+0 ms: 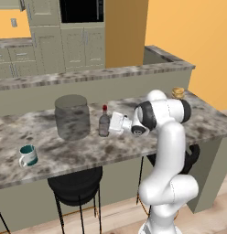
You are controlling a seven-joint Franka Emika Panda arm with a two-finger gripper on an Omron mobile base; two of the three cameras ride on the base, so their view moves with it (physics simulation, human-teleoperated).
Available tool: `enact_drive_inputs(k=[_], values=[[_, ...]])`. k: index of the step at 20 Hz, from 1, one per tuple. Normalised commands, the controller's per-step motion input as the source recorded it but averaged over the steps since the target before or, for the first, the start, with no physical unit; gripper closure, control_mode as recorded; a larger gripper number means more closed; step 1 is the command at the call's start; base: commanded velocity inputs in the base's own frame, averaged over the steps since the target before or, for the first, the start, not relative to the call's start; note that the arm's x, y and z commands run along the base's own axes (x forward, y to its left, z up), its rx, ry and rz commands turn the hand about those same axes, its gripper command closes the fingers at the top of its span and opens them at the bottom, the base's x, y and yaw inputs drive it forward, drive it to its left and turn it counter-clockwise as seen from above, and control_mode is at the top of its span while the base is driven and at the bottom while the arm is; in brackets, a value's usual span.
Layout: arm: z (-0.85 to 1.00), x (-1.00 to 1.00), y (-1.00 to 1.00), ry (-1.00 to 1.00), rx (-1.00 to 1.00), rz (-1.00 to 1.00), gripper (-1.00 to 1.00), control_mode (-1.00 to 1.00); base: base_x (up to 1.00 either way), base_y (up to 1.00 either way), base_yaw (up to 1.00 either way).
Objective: Open the cabinet directly in front. Then move the liquor and the mug to the dining counter with the jar on it.
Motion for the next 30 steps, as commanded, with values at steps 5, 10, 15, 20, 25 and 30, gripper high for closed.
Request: enact_drive_inputs(k=[5,10,15,20,25,30], values=[[0.57,0.0,0.05,-0.01,0.0,-0.02,-1.0,-1.0,0.0,0.0,0.0],[0.43,-0.06,0.0,0.01,0.0,-0.01,-1.0,-1.0,0.0,0.0,0.0],[1.0,-0.75,-0.29,0.0,0.08,-0.08,-1.0,-1.0,0.0,0.0,0.0],[1.0,-1.0,-0.73,-0.01,0.1,-0.06,-1.0,-1.0,0.0,0.0,0.0],[0.85,-1.0,-0.59,-0.09,0.03,0.0,-1.0,-1.0,0.0,0.0,0.0],[0.24,-1.0,-0.31,-0.17,0.0,0.01,-1.0,-1.0,0.0,0.0,0.0]])
